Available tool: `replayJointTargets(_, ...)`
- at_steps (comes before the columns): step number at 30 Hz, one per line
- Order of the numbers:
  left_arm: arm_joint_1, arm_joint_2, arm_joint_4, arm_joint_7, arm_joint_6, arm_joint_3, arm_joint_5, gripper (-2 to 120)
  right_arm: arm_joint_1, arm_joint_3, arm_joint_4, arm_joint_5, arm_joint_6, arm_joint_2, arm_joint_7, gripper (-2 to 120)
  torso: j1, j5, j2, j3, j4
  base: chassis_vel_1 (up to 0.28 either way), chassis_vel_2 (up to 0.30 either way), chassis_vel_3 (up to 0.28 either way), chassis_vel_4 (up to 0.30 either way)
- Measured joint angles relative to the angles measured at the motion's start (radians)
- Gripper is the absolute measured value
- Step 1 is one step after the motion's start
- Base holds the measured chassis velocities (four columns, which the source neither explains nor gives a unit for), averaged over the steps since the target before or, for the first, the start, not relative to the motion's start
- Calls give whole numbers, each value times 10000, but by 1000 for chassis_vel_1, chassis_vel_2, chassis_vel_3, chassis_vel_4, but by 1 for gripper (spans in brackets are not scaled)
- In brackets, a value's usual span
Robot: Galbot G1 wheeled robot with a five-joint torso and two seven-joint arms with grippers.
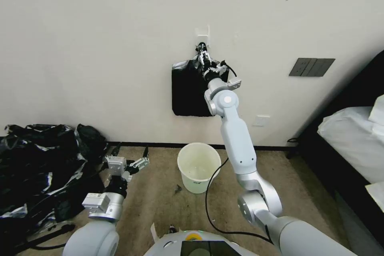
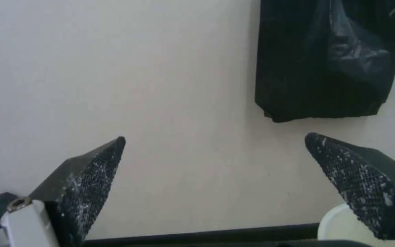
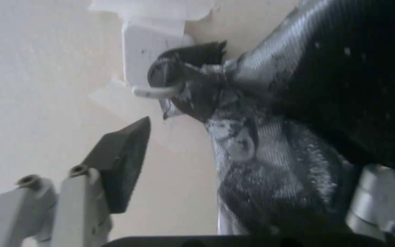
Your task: Place a trash bag onto the trash bin.
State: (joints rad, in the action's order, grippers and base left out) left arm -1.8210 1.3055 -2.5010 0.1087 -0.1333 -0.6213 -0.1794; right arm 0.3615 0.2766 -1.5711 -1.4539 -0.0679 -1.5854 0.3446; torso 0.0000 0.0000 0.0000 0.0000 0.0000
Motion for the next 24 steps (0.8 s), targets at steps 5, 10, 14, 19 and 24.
replayJointTargets(5, -16, 29, 1, -5, 59, 19, 0, 100, -60, 24, 11, -5, 11, 7, 12, 61, 0, 0, 0, 0, 0, 0, 0, 0, 0)
replayJointTargets(10, -28, 57, 4, -6, 110, 18, 5, 100, -190, 7, 100, -39, 59, -44, 61, 43, 0, 0, 0, 0, 0, 0, 0, 0, 0)
replayJointTargets(14, -50, 77, 6, -6, 125, 7, 12, 100, -257, 7, 149, -76, 73, -90, 155, 28, 0, 0, -1, 0, 0, 0, 0, 0, 0)
replayJointTargets(19, -47, 124, 9, -2, 143, 14, 28, 100, -269, 5, 102, -293, 98, -109, 331, 10, 0, 0, 0, 0, 0, 0, 0, 0, 0)
replayJointTargets(24, -47, 179, 10, -1, 178, 52, 43, 100, -244, 3, -39, -445, 115, -58, 455, 0, -1, 0, 0, 0, 0, 0, 0, 0, 0)
